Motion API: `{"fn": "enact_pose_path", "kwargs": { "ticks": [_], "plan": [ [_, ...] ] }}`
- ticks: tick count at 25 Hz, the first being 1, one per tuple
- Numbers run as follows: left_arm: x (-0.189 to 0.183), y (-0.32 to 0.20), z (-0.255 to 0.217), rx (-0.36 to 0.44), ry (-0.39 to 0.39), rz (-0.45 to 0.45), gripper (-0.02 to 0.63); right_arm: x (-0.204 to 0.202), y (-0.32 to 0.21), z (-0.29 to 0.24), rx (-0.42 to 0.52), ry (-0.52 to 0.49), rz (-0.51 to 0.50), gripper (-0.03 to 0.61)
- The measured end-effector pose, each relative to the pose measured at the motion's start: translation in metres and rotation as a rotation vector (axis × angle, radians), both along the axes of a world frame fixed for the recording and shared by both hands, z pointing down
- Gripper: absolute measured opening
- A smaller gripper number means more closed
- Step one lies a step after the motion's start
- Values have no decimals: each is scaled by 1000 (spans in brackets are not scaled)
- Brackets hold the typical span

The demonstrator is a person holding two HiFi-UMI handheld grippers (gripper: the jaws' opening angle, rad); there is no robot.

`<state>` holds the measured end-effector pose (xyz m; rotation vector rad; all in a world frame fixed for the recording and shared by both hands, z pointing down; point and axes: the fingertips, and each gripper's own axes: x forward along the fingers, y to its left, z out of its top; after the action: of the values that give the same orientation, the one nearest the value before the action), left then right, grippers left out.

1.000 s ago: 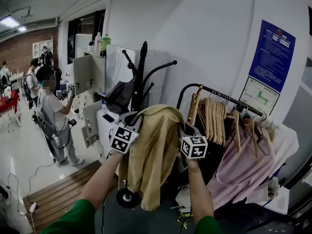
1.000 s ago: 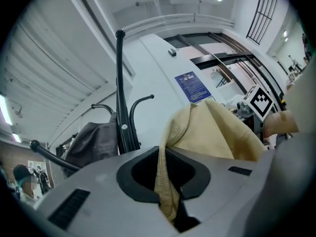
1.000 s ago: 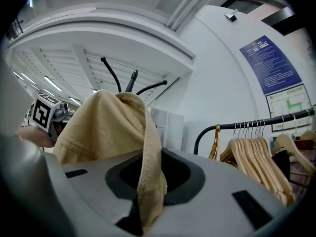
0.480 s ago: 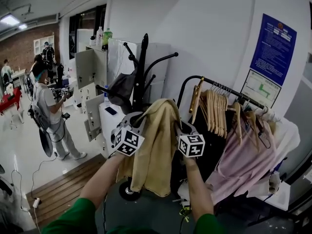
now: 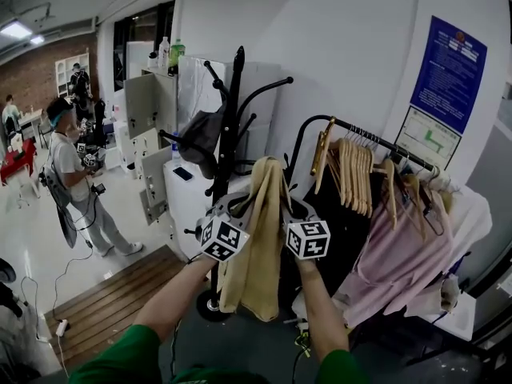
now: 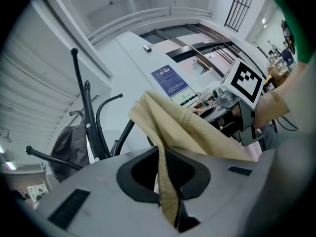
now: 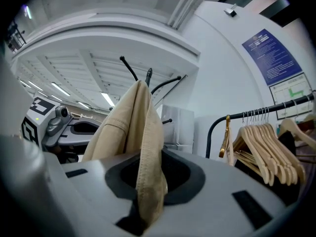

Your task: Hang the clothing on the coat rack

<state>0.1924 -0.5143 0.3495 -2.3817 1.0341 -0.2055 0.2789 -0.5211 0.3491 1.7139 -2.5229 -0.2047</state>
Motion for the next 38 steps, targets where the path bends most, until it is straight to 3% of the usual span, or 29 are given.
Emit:
{"fn": "enact_pose_path", "kwargs": {
  "ticks": [8,14,20,32,38],
  "plan": [
    [1,7,0,-22,37,-1,23,-6,9,2,1,-13,-6,66],
    [-9,10,-3,10,72,-65,23,-7,18,2,6,-51,-50,67],
    [-21,17,1,10,94,-95,85,-3,30,7,33,-64,-50,95],
    [-51,50,28,-89,214,-101,86,18,76,30,13,-113,25,118],
    [-66,68,42,-172,303,-96,20,12,104,50,-28,-109,45,64]
  ]
}}
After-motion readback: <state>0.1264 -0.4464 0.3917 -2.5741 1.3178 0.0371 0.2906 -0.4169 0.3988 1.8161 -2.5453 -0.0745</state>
